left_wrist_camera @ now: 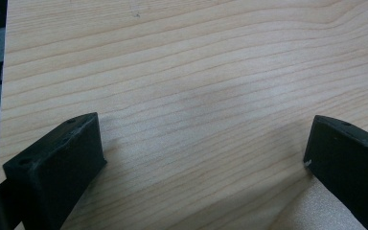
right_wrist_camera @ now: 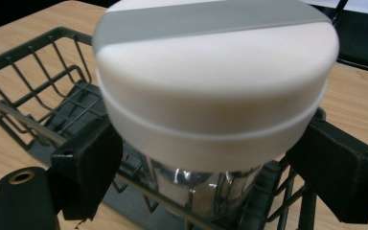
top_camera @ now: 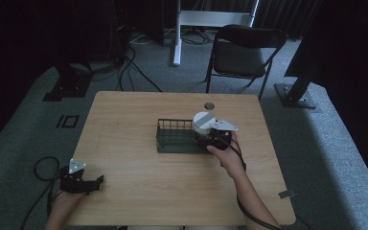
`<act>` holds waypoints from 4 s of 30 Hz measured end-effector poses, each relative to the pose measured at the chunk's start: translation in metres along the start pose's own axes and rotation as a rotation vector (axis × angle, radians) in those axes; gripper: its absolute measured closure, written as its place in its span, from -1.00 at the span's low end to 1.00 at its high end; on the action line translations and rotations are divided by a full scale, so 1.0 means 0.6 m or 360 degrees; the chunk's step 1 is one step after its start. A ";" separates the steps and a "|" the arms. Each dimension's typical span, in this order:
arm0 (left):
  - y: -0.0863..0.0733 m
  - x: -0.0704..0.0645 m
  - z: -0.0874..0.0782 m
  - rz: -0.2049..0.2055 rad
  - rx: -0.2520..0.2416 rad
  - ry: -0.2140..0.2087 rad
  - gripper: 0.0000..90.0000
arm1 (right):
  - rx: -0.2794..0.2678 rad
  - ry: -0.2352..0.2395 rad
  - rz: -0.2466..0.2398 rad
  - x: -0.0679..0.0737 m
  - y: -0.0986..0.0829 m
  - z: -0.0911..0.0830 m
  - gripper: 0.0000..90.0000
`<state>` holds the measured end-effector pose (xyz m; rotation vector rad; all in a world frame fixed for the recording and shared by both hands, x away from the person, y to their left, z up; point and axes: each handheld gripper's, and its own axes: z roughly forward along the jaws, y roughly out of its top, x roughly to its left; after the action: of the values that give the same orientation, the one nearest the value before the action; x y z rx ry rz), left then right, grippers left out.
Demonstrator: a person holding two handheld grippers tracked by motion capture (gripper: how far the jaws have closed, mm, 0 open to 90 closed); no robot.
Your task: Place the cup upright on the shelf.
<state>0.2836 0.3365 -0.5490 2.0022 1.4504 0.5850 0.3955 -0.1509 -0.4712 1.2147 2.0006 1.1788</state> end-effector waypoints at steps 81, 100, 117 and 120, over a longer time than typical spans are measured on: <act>0.000 0.000 0.000 0.0000 0.0000 0.0000 -1.00 | 0.0276 0.0099 -0.0074 -0.090 -0.203 -0.105 -0.71; 0.000 0.000 0.000 0.0000 -0.0001 0.0000 -1.00 | 0.0395 0.0226 -0.0179 -0.094 -0.216 -0.112 -0.74; 0.000 0.000 0.000 0.0000 0.0000 0.0001 -1.00 | 0.0399 0.0230 -0.0178 -0.095 -0.217 -0.114 -0.75; 0.000 0.000 0.000 0.0001 0.0000 0.0000 -1.00 | 0.0400 0.0229 -0.0177 -0.095 -0.217 -0.114 -0.75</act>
<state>0.2835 0.3365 -0.5491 2.0027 1.4500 0.5855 0.3123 -0.2582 -0.5519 1.1446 2.3486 1.0088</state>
